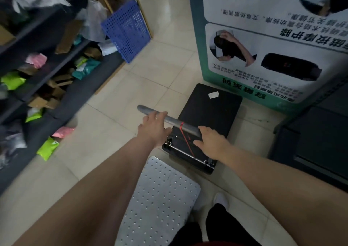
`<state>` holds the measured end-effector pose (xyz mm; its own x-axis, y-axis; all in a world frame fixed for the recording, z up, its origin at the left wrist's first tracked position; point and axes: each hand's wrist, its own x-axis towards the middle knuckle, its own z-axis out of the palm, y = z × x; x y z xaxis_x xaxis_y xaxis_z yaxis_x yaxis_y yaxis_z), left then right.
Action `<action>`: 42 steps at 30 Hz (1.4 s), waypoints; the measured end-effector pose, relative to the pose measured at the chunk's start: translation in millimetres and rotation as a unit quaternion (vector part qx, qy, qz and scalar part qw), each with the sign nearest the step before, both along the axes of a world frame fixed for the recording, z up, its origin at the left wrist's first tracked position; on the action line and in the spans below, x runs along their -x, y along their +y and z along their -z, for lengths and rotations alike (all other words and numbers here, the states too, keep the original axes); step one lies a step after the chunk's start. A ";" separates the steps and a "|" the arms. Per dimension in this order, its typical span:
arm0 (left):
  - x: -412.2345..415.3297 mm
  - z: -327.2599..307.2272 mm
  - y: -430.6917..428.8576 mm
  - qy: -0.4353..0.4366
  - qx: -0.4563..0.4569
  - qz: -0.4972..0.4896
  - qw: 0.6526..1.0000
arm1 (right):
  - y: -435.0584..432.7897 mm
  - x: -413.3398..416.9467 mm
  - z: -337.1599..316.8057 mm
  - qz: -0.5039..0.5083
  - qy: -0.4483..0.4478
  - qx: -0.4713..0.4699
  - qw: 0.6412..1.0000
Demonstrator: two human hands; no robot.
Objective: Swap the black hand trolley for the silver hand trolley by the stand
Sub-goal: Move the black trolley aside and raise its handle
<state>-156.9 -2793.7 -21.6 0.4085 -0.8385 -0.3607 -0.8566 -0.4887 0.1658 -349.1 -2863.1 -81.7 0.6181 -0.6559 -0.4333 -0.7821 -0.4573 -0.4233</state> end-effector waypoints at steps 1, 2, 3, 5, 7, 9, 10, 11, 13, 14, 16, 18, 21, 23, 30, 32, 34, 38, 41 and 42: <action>-4.3 0.7 -2.9 -0.005 -0.012 0.001 1.000 | -0.8 -0.6 3.4 0.011 -0.015 -0.007 1.000; -8.5 1.4 -5.7 -0.009 -0.026 0.006 1.000 | -1.6 0.2 5.8 0.019 -0.026 -0.005 0.999; -12.6 2.4 -8.3 -0.014 -0.044 0.018 0.999 | -2.3 1.2 6.9 0.023 -0.031 0.001 0.999; -19.2 6.0 -12.4 -0.024 -0.086 0.053 0.995 | -3.0 4.0 6.7 0.030 -0.025 0.016 0.999; -22.9 11.3 -15.6 -0.039 -0.116 0.087 0.989 | -1.5 10.3 5.9 0.038 -0.019 0.036 0.998; -21.5 18.8 -17.4 -0.041 -0.125 0.111 0.985 | 4.0 20.8 4.9 0.039 -0.011 0.051 0.998; -18.8 23.0 -17.1 -0.031 -0.122 0.118 0.985 | 8.3 26.5 4.1 0.044 -0.006 0.051 0.998; -15.4 27.7 -15.9 -0.019 -0.111 0.123 0.986 | 13.1 31.5 3.3 0.055 -0.003 0.045 0.997; -8.0 37.8 -10.9 0.001 -0.071 0.129 0.989 | 21.6 40.4 1.2 0.083 0.001 0.037 0.996; -4.8 41.9 -7.8 0.004 -0.054 0.135 0.989 | 24.8 44.1 -0.1 0.092 0.007 0.035 0.995; 0.1 47.3 -2.5 -0.013 -0.036 0.166 0.985 | 31.9 51.8 -3.5 0.111 0.017 0.023 0.993; 3.7 48.9 -0.5 -0.024 -0.033 0.198 0.979 | 40.7 61.5 -5.2 0.136 0.011 0.007 0.991; 12.2 45.7 -1.6 -0.016 -0.048 0.218 0.975 | 54.9 74.1 -6.7 0.157 0.010 0.012 0.988; 21.7 42.5 -1.3 -0.015 -0.060 0.227 0.972 | 62.7 81.4 -7.1 0.170 0.010 0.019 0.985; 65.2 34.0 0.4 -0.002 -0.099 0.242 0.965 | 75.3 113.2 -5.6 0.231 0.003 0.050 0.972; 78.1 34.2 -0.5 0.006 -0.114 0.246 0.963 | 74.4 123.7 -5.7 0.245 0.006 0.055 0.968; 91.0 35.6 -0.6 0.012 -0.119 0.247 0.962 | 71.2 136.0 -7.0 0.248 0.012 0.046 0.968; 114.2 41.5 0.4 0.034 -0.093 0.233 0.968 | 64.1 159.3 -10.0 0.215 0.037 0.033 0.975; 126.9 47.6 -3.5 0.047 -0.064 0.231 0.970 | 61.9 171.4 -8.7 0.200 0.058 0.055 0.977; 129.4 48.9 -5.8 0.046 -0.057 0.234 0.969 | 61.7 174.7 -8.2 0.201 0.057 0.060 0.976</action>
